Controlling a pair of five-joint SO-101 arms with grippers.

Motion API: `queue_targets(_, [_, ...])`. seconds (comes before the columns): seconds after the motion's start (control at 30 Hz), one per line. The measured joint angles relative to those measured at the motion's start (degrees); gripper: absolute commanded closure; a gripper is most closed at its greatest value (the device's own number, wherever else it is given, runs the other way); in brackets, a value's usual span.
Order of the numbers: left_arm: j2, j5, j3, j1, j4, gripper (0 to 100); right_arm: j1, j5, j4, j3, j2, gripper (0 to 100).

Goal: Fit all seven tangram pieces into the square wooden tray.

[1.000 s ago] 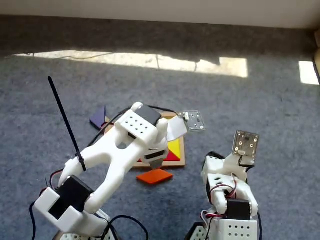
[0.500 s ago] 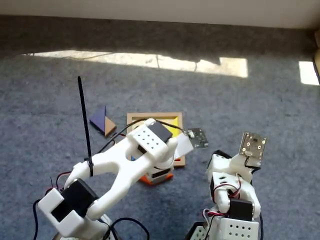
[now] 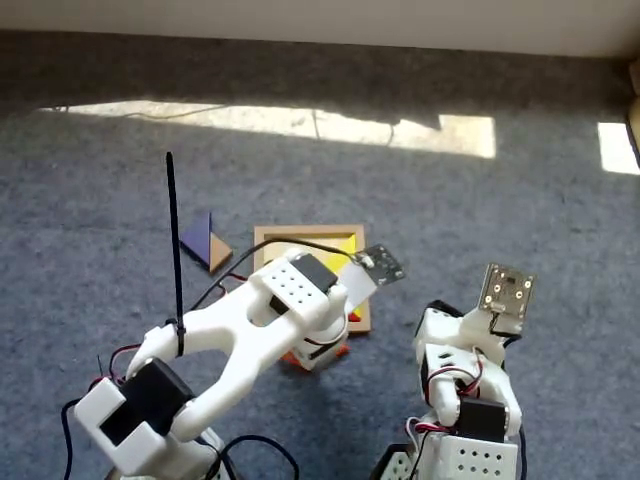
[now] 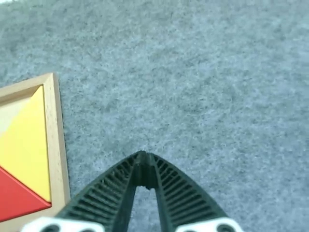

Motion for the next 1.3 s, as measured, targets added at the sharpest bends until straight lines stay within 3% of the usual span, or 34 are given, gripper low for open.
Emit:
queue_targets(0.37, [2.9, 3.2, 1.9, 0.4, -4.2, 82, 0.0, 0.0, 0.0, 0.0, 0.0, 99.3])
queue_targets(0.7, [2.5, 3.2, 1.1, 0.4, -2.4, 81, 0.0, 0.0, 0.0, 0.0, 0.0, 99.3])
queue_targets(1.0, [-6.9, 3.1, 0.8, 0.2, 1.7, 81, 0.0, 0.0, 0.0, 0.0, 0.0, 99.3])
queue_targets(1.3, [-2.5, 3.1, 1.1, 0.9, 0.9, 81, 0.0, 0.0, 0.0, 0.0, 0.0, 99.3])
